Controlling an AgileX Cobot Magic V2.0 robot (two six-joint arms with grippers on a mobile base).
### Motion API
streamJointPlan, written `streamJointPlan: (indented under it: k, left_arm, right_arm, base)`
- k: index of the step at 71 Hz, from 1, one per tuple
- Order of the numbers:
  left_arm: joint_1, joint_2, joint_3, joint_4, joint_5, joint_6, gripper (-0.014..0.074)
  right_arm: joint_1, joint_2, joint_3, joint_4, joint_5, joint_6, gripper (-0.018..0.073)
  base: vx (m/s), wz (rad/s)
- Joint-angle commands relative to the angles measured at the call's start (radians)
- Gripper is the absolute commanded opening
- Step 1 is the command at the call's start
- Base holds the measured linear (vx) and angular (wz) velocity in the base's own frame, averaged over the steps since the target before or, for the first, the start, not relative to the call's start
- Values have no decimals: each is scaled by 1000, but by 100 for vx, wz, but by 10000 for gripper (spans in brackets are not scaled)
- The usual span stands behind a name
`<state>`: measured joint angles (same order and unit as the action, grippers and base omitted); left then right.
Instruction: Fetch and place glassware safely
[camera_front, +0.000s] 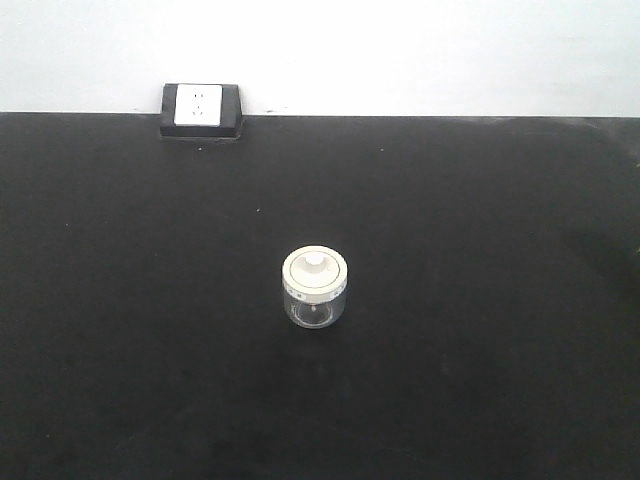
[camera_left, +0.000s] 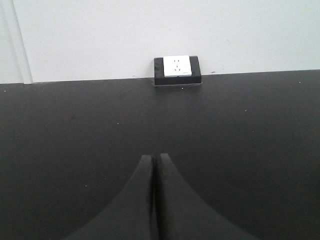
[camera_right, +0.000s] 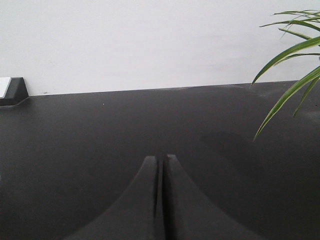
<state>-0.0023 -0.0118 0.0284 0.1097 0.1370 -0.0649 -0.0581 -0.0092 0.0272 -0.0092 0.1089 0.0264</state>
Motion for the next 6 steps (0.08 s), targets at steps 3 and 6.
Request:
streamJointPlan:
  k: [3,6]
  left_arm:
    - [-2,-2,29,-7,-68,-8,-7]
    - [-2,-2,29,-7,-68,-8,-7]
  right_arm:
    - [-6,-13,19,-2,-69,-10,-3]
    - [-6,-13,19,-2,-69,-10,-3]
  base:
    - [0,0]
    - [0,0]
